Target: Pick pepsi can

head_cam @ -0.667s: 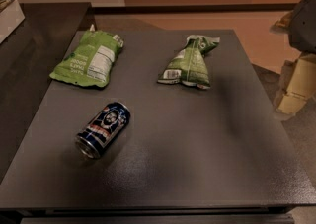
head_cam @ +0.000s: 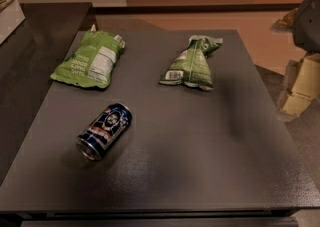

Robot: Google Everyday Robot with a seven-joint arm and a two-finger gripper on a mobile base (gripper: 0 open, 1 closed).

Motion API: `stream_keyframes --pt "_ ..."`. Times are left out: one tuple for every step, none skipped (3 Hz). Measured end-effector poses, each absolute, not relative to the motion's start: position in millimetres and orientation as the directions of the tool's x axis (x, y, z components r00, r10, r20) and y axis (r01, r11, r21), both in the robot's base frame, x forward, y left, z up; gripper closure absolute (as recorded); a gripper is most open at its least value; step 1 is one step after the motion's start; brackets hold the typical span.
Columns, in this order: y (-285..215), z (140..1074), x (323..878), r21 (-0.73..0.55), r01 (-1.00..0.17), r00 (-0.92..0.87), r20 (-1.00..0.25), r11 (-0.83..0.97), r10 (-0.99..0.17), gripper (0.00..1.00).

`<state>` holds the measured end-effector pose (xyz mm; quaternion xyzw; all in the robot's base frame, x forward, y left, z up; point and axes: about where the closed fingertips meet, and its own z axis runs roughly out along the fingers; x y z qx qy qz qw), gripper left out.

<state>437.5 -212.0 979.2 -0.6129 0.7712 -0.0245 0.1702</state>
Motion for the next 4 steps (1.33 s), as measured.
stream_keyframes --pt "-191 987 436 -0.258 -0.952 -0.096 -0.268 0.168 -0.959 0.00" --pt "-155 993 435 -0.281 -0.958 0.026 -0.268 0.052 -0.963 0.00" --pt "-109 993 432 -0.313 -0.945 0.171 -0.226 -0.094 -0.959 0.00" --pt "-60 990 425 -0.336 -0.907 0.325 -0.172 -0.255 -0.930 0.00"
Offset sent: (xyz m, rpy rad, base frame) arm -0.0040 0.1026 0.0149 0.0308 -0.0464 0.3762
